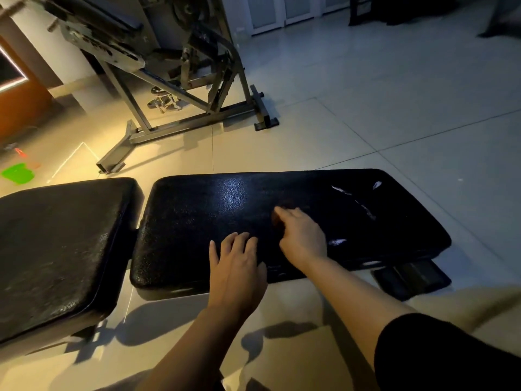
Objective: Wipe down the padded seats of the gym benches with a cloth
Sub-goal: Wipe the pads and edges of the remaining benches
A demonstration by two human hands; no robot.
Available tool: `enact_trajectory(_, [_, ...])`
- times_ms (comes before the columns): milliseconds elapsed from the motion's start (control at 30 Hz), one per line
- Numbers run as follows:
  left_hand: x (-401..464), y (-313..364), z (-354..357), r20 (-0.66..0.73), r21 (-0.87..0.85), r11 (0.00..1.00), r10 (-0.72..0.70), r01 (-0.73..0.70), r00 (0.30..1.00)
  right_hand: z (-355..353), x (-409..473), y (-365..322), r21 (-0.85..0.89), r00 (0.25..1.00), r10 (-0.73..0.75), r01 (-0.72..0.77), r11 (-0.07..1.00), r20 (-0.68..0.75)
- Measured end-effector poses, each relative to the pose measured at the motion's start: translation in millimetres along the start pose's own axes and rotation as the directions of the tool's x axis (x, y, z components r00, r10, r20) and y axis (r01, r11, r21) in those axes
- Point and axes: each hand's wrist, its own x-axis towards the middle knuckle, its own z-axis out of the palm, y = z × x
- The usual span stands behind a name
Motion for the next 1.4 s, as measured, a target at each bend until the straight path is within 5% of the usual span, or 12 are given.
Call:
enact_trajectory(167, [-0.5, 9.0, 0.7, 0.000, -0.019, 0.999, -0.031, 0.031, 1.000, 5.1, -5.3, -8.0, 0.014, 0.974, -0.197, 0.196, 0.980, 0.111])
enact_trajectory(400, [2.3, 28.5, 4.5, 0.064, 0.004, 1.000, 0.024, -0.024, 0.998, -27.9, -9.8, 60.5, -0.042, 0.986, 0.167, -0.166, 0.985, 0.022])
enact_trajectory(500, [2.3, 29.7, 5.6, 0.046, -0.004, 1.000, 0.022, -0.022, 0.999, -22.5, -11.5, 49.5, -0.061, 0.981, 0.195, -0.195, 0.979, -0.011])
enact_trajectory(767, [0.9, -10.9, -4.0, -0.089, -0.016, 0.993, -0.120, 0.119, 0.989, 7.7, 4.5, -20.0, 0.031, 0.940, -0.304, 0.303, 0.953, 0.152])
enact_trajectory(833, [1.1, -20.4, -5.2, -0.086, -0.006, 0.995, -0.100, 0.099, 0.991, 0.4, 18.9, -1.0, 0.038, 0.957, -0.260, 0.257, 0.966, 0.128])
enact_trajectory(1033, [12.8, -22.5, -0.4, -0.099, -0.019, 0.997, -0.071, 0.070, 0.993, 3.8, 37.5, 43.8, -0.013, 0.981, 0.174, -0.176, 0.984, -0.081])
enact_trajectory(1267, [42.5, -14.1, 3.3, -0.115, -0.039, 0.998, -0.060, 0.055, 0.992, 29.6, 35.2, -15.1, 0.002, 0.945, -0.290, 0.293, 0.956, 0.152])
enact_trajectory(1400, [57.4, -0.4, 6.0, -0.069, -0.018, 1.000, 0.012, -0.014, 0.998, 13.2, 55.6, 38.6, -0.025, 0.992, -0.104, 0.106, 0.994, 0.072])
